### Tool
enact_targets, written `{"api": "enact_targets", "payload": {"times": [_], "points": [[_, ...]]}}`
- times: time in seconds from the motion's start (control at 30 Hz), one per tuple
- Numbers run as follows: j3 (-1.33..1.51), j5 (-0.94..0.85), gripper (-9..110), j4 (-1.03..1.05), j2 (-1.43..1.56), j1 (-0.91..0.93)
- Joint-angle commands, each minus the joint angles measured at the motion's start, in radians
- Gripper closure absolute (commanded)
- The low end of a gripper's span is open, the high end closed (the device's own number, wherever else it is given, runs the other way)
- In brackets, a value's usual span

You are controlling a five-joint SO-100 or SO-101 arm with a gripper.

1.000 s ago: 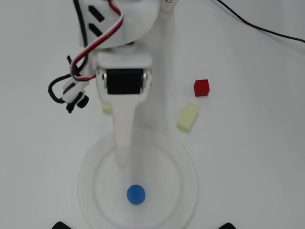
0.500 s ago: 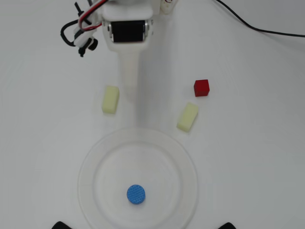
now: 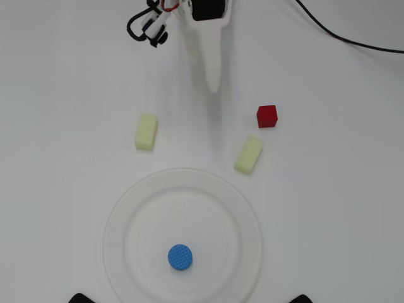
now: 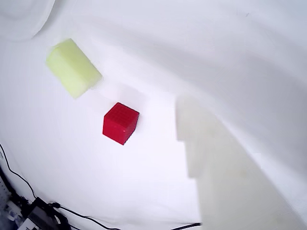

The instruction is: Grasp a blue block and put it in the dish.

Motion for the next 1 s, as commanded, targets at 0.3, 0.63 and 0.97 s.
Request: {"api": "enact_targets", "payload": {"times": [0.3, 0.63, 0.97], "points": [[0.499, 0.034, 76, -0.179, 0.471, 0.002], [0.765, 0.078, 101, -0.138, 0.822, 0.006], [0.885, 0.124, 102, 0.018, 0.930, -0.018]]}}
